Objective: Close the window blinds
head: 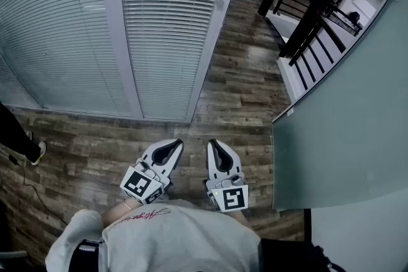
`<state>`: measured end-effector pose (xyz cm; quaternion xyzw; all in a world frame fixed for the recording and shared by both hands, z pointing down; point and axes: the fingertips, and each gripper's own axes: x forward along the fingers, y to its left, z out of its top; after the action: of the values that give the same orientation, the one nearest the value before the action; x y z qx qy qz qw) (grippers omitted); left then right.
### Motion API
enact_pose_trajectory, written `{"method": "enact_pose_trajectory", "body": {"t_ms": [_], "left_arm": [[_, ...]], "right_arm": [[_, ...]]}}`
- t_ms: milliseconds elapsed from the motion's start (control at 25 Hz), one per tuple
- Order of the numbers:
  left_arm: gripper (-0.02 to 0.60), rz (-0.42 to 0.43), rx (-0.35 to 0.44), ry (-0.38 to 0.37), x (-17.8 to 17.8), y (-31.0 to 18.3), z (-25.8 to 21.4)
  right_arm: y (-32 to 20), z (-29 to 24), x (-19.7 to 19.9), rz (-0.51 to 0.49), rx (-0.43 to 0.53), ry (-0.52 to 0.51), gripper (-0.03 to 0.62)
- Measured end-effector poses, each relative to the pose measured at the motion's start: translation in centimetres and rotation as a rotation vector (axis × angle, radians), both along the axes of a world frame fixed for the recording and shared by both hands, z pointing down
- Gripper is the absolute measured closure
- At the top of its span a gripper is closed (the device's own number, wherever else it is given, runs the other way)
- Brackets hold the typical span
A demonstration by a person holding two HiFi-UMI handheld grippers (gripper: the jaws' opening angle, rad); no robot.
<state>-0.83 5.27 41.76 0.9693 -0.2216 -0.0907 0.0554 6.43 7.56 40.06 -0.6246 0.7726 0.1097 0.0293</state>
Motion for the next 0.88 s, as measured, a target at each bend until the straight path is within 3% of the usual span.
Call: {"method": "enact_pose_trajectory", "body": {"t_ms": [440,880], "left_arm": [[0.561,-0.003,-0.002,-0.003,0.7,-0.1,-0.1],[0.561,-0.039,-0.022,-0.031,-0.7,-0.8,1.1]], "right_arm": [[0.0,-0.3,0.8,-0.003,0.008,-0.007,0.563],[-1.5,1.3,-0.2,-0.026,-0.023,-0.011,0.563]]}}
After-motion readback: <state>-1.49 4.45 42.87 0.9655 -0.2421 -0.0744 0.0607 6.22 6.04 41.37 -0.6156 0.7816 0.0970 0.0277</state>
